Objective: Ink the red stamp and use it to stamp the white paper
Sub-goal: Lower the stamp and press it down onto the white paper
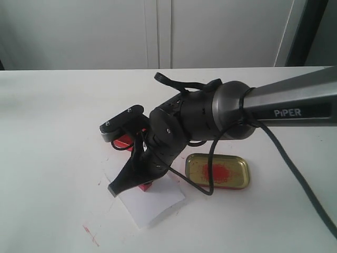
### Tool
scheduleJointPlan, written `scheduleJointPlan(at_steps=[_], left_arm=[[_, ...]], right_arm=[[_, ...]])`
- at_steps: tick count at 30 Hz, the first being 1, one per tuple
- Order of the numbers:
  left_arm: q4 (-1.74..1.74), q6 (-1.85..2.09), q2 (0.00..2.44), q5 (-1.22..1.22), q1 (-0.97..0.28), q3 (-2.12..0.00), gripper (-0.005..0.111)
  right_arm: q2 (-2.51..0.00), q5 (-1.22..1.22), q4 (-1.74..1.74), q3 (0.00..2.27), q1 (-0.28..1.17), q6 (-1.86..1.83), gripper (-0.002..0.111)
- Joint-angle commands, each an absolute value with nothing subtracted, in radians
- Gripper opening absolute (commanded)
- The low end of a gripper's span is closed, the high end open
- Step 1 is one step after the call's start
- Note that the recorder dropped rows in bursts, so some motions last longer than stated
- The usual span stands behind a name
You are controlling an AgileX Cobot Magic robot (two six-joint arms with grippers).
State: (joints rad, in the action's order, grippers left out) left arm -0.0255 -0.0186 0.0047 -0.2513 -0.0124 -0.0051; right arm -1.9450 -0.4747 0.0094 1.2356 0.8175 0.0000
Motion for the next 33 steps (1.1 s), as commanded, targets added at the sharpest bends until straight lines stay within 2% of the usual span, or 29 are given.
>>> scheduleJointPlan(at_steps=[1,13,33], left_arm=[[-0.024,-0.018,0.000,-0.246,-0.012,0.000,0.000],[-0.024,-0.018,0.000,-0.246,-0.012,0.000,0.000],[-0.024,-0.018,0.000,-0.246,-0.012,0.000,0.000]], right_arm=[[-1.933,-0.463,0.000,1.235,0.817,0.036,0.000],[-1.944,-0.458,0.103,1.233,0.791,0.093,0.000],[-1.976,-0.565,0.479,1.233,0.677,-0.155,0.000]])
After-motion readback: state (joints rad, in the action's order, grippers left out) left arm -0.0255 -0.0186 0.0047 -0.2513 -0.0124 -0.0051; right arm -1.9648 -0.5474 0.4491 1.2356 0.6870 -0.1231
